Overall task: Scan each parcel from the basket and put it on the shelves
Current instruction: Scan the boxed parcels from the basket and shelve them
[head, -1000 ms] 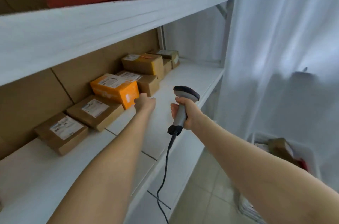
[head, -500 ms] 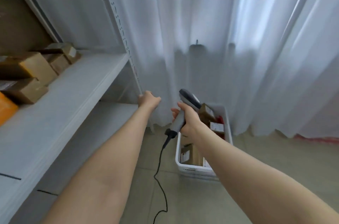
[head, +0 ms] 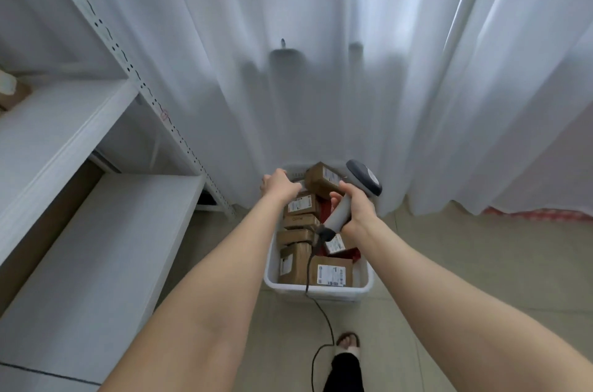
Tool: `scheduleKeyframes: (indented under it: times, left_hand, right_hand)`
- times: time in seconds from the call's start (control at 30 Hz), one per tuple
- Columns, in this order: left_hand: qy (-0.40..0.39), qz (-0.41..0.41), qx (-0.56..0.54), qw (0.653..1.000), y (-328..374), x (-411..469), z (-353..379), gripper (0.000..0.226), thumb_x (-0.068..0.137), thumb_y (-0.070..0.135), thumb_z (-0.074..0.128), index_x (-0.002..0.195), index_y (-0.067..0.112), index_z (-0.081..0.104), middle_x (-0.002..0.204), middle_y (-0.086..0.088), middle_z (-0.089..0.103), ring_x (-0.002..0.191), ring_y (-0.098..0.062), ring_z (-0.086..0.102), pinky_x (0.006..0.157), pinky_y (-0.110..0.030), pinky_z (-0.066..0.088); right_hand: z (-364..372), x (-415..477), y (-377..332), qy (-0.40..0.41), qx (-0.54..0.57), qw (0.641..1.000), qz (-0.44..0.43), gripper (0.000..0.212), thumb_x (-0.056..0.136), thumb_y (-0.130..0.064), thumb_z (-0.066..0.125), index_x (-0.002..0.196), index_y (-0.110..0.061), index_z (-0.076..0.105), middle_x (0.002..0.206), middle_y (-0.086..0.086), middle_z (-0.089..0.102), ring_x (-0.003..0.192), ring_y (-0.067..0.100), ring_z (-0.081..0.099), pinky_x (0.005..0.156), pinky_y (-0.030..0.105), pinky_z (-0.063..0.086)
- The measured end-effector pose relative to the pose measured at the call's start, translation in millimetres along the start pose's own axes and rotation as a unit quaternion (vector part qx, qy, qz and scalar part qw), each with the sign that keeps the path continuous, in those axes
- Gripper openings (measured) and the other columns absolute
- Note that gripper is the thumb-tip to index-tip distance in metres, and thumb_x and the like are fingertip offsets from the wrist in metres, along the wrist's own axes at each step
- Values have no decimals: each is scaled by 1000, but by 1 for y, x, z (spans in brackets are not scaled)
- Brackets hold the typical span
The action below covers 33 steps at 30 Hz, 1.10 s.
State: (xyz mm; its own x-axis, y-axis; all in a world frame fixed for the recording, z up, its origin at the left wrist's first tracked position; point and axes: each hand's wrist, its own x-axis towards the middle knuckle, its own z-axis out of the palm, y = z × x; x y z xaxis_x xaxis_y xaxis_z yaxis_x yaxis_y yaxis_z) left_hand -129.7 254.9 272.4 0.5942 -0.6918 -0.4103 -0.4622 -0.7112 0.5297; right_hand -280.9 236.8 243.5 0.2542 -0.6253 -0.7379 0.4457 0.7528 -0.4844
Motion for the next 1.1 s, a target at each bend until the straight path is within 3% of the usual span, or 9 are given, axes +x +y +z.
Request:
scheduleKeyframes:
  times: [0.2, 0.3, 0.5, 0.73, 0.97, 1.1]
  left_hand:
    - [-33, -32, 4, 999, 19, 91, 49, 61, 88, 25, 63, 143, 13, 39, 147, -16, 32, 132, -33, 38, 109, -40, 36]
    - [-44, -51, 2, 998, 22, 140, 76, 62, 87, 26, 64, 143, 14, 39, 145, -16, 35, 130, -32, 42, 108, -43, 39]
    - [-71, -97, 14, 993, 12, 218, 136, 60, 88, 25, 63, 141, 13, 41, 144, -14, 36, 128, -30, 43, 107, -40, 39]
    - [-87, -168, -13, 982, -54, 306, 228, 53, 88, 22, 64, 136, 12, 44, 140, -13, 43, 123, -27, 49, 107, -37, 40]
    - [-37, -217, -59, 974, -143, 382, 315, 64, 81, 43, 70, 132, 13, 47, 134, -10, 53, 128, -29, 45, 106, -38, 35]
    - [-24, -229, -44, 972, -180, 415, 348, 73, 85, 51, 61, 146, 25, 31, 144, -9, 46, 136, -32, 35, 110, -46, 33]
  right_hand:
    - [1, 93, -38, 30, -50, 998, 8, 16, 87, -17, 70, 99, -8, 65, 71, 4, 68, 61, 13, 65, 55, 26, 55]
    - [1, 146, -48, 44, -77, 996, 26, 9, 88, -15, 70, 91, -8, 64, 60, 2, 67, 49, 9, 63, 46, 21, 51]
    - [-14, 249, -44, 65, -100, 990, 73, 16, 85, -17, 73, 98, -11, 65, 73, 5, 68, 59, 12, 64, 55, 26, 53]
    - [-41, 390, 4, 70, -161, 974, 143, 26, 83, -19, 74, 104, -5, 67, 77, 7, 68, 66, 17, 64, 61, 31, 54]
    - [-79, 510, 77, 68, -207, 957, 190, 41, 83, -17, 75, 118, -4, 57, 89, 12, 61, 76, 23, 61, 62, 38, 57]
    - [-87, 559, 114, 46, -219, 953, 202, 47, 84, -18, 74, 122, -7, 49, 107, 20, 64, 91, 34, 66, 80, 51, 58]
